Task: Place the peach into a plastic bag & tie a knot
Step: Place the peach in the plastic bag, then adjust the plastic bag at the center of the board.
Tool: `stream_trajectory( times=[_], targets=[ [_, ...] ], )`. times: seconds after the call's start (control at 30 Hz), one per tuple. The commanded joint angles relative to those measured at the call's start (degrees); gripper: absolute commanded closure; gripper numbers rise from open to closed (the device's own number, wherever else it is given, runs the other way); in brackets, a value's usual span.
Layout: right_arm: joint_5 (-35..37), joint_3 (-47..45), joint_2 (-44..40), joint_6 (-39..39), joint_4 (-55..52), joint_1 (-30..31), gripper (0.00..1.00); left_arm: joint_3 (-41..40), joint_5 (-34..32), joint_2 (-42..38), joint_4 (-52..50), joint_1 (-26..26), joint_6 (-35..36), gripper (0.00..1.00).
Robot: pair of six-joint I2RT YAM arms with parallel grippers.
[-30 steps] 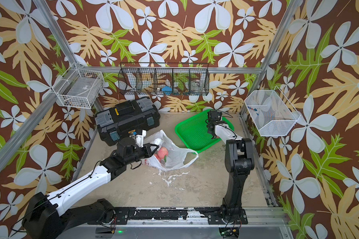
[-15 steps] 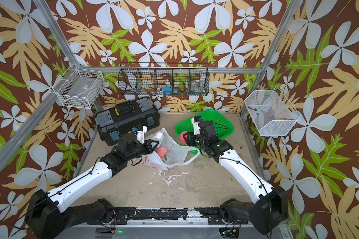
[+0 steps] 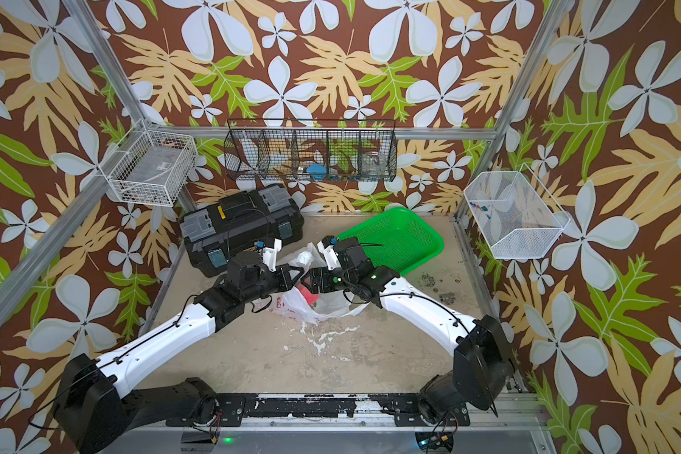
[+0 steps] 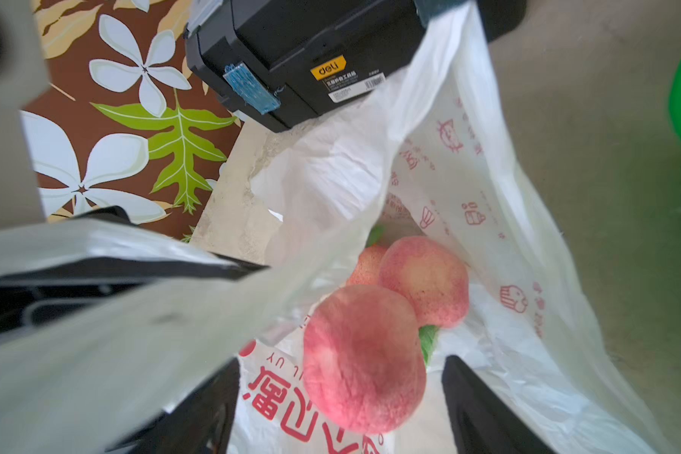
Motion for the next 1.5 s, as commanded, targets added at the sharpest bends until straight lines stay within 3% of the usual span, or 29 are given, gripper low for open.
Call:
stream_trajectory(
  times=[0.0,0.2,0.33,0.5,0.63,0.7,0.8,0.93,1.07,1.23,1.33,1.47],
  targets=[
    [7.69,2.45,-2.51,-4.33,-9.96,-0.14,0.16,1.03,-0.89,0.7,1.16,0.23,0.42,1.0],
    [28.77,3.46,-11.9,-4.11,-25.3,-1.83,0.15,2.23,-1.8,1.05,1.65,0.75,0.45,1.0],
    [31.62,-2.32,-16.98,0.02,-31.01,-7.16,0.11,2.14,-1.81,0.6,1.76,1.37,0.64,1.0],
    [24.18,-9.28,-20.74,3.24,-28.49,-8.92,0.11,1.88,-1.12,0.34,1.05,1.46,1.2,1.0],
    [16.98,-14.15,-20.24,5.17,-20.24,-8.92,0.18,1.48,-0.8,-0.01,1.03,1.46,1.12,1.0],
    [16.31,-15.05,-18.82,5.51,-17.23,-9.59,0.26,1.26,-0.89,-0.34,1.03,1.46,0.92,1.0],
    [14.41,-14.29,-17.21,4.45,-11.49,-11.55,0.52,0.83,-0.97,-1.63,0.74,1.46,0.37,1.0],
    [11.73,-4.65,-15.96,0.9,-12.5,-12.44,0.79,2.04,-2.69,-4.33,-2.59,1.46,1.29,1.0],
    [9.34,4.94,-17.22,-3.38,-17.73,-12.44,0.97,3.6,-5.67,-8.29,-6.55,1.46,2.77,1.0],
    [5.65,13.14,-17.36,-7.38,-23.65,-12.44,1.0,0.96,-3.19,-11.67,-6.04,1.38,-2.41,1.0],
    [2.82,13.74,-18.47,-7.32,-23.03,-12.44,1.0,-4.42,-1.05,-13.02,0.81,-0.48,-8.69,1.0],
    [-0.85,11.31,-19.78,-6.47,-18.76,-12.43,1.0,-6.28,-1.77,-10.72,4.9,-4.83,-10.24,1.0]
  ],
)
